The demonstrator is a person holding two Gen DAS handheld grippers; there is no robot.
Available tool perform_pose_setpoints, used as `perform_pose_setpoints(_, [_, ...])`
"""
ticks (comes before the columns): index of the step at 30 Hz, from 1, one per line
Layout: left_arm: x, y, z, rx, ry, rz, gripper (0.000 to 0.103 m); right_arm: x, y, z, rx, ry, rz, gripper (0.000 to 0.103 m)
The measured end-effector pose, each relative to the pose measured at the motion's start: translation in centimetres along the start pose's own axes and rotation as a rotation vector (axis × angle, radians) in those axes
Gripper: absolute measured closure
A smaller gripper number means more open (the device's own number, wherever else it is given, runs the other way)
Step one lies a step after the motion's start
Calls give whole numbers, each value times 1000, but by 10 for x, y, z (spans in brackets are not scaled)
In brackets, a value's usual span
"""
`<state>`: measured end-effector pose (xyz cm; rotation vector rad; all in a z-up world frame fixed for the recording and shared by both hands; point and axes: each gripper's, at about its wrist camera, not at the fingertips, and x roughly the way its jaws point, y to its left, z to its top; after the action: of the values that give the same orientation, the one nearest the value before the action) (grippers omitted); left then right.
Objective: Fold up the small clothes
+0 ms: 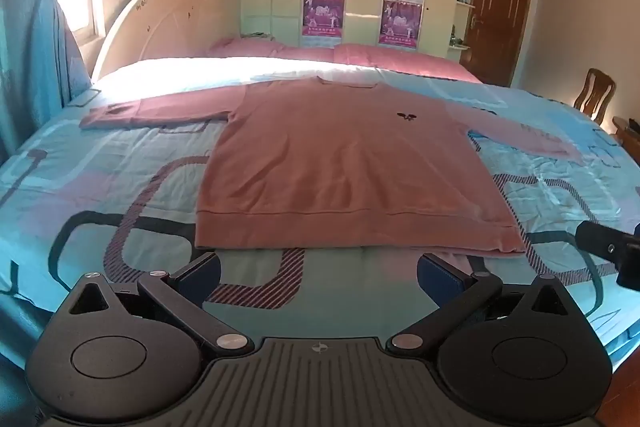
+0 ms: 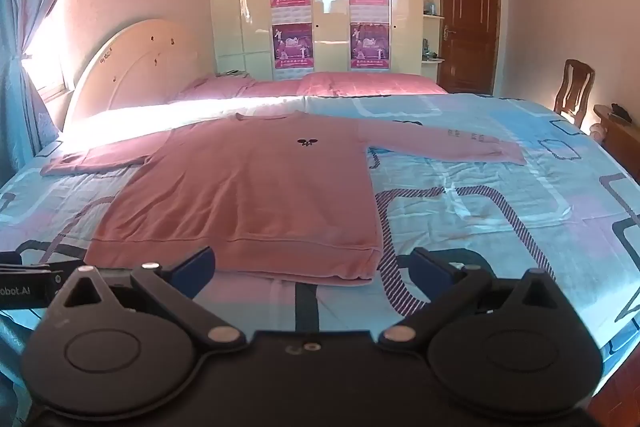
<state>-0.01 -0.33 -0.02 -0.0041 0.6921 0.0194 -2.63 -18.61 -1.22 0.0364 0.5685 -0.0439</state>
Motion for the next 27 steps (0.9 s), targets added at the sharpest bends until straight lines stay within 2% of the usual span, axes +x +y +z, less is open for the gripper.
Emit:
perform_pose_setpoints(2, [-1,-6,0,18,-10,11,0,0,0,0,0,-5,-1,0])
perform_pose_setpoints(3, [-6,1,-2,-21,-15,-11,0,-1,0,0,0,-5,0,0])
perform_pose_setpoints(6, [-3,3,0,-37,-4,-20,0,-1,-1,0,1,1,0,0])
perform_pose_setpoints(27, [0,-2,7,-23,-4,-16,0,1,-3,1,3,8,-7,0])
